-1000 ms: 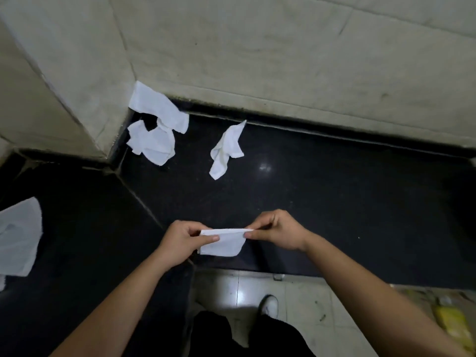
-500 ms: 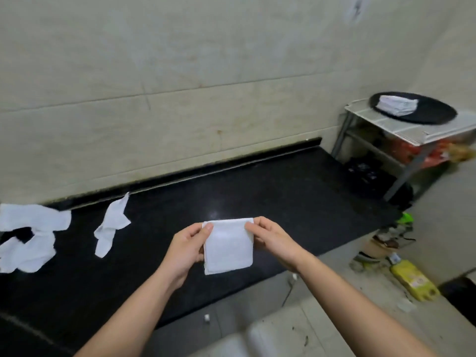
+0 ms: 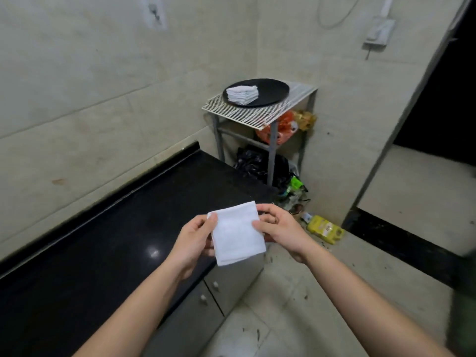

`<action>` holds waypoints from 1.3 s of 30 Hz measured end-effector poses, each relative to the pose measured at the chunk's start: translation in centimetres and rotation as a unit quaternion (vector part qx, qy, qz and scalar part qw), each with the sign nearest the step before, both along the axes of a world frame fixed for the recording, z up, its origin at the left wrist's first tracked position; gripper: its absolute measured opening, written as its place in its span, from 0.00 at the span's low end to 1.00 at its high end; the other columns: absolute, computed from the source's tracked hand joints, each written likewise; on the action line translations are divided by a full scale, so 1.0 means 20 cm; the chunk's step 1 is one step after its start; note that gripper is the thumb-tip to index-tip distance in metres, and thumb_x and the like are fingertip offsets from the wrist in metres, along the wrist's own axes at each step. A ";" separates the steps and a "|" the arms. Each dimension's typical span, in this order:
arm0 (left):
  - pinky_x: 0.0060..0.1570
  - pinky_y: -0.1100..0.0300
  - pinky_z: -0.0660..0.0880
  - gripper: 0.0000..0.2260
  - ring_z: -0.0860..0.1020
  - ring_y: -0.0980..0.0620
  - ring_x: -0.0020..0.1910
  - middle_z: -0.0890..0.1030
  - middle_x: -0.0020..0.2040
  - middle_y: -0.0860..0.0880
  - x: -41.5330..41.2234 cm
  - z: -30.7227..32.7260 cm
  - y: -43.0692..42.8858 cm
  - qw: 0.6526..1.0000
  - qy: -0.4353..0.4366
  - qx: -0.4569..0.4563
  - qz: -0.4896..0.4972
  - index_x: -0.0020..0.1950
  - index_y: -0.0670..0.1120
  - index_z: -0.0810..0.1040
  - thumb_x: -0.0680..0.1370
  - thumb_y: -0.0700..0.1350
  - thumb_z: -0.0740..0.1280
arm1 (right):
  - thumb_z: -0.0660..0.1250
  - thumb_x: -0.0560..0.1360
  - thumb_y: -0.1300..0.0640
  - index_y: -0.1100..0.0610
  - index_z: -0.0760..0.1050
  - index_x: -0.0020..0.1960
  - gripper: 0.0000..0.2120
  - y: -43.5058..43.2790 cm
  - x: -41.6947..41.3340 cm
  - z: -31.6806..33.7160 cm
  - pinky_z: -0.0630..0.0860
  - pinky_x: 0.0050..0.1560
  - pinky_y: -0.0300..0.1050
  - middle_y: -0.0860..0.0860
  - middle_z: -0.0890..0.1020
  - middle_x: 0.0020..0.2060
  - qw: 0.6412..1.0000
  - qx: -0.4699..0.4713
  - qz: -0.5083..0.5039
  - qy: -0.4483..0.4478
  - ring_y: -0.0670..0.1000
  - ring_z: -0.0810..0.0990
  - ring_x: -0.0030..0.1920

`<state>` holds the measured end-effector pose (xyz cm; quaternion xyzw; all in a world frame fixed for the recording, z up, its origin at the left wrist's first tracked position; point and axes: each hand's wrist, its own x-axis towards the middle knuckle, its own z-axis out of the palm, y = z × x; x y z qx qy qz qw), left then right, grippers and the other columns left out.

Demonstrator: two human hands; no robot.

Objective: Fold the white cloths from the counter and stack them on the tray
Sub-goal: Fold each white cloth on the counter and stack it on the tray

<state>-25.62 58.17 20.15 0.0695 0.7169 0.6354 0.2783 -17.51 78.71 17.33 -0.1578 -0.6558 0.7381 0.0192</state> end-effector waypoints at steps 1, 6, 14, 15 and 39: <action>0.30 0.59 0.74 0.10 0.80 0.50 0.36 0.83 0.42 0.44 -0.03 0.01 0.08 1.000 -0.003 0.008 -0.015 0.57 0.41 0.78 0.81 0.47 0.65 | 0.69 0.78 0.64 0.55 0.75 0.65 0.16 0.08 -0.02 -0.01 0.80 0.49 0.50 0.50 0.85 0.43 1.000 -0.006 -0.022 -0.001 0.50 0.84 0.48; 0.32 0.60 0.75 0.11 0.81 0.52 0.35 0.85 0.47 0.42 -0.25 0.02 0.45 0.996 0.005 0.059 -0.060 0.60 0.40 0.77 0.77 0.34 0.67 | 0.68 0.78 0.64 0.54 0.75 0.64 0.16 0.42 -0.17 0.03 0.78 0.38 0.41 0.50 0.86 0.45 0.996 -0.011 -0.087 0.004 0.47 0.85 0.44; 0.36 0.58 0.76 0.12 0.82 0.47 0.44 0.86 0.49 0.42 -0.88 0.04 1.12 0.993 0.036 0.106 -0.026 0.59 0.43 0.79 0.77 0.36 0.70 | 0.69 0.78 0.62 0.54 0.74 0.69 0.20 1.06 -0.79 0.17 0.80 0.44 0.42 0.49 0.87 0.47 0.994 0.029 -0.109 0.014 0.50 0.85 0.50; 0.36 0.58 0.76 0.12 0.83 0.48 0.44 0.86 0.49 0.43 -0.98 0.07 1.20 0.994 0.033 0.107 -0.018 0.59 0.44 0.79 0.77 0.36 0.70 | 0.69 0.79 0.62 0.54 0.74 0.68 0.18 1.14 -0.88 0.20 0.80 0.43 0.42 0.50 0.86 0.47 0.993 0.027 -0.110 0.012 0.50 0.85 0.50; 0.43 0.54 0.82 0.14 0.85 0.47 0.45 0.85 0.47 0.45 -2.35 0.20 2.84 0.978 0.036 0.022 0.205 0.59 0.46 0.76 0.76 0.36 0.71 | 0.68 0.79 0.60 0.54 0.77 0.67 0.16 2.85 -2.67 0.38 0.82 0.55 0.50 0.49 0.84 0.55 0.990 0.124 0.065 -0.028 0.48 0.84 0.54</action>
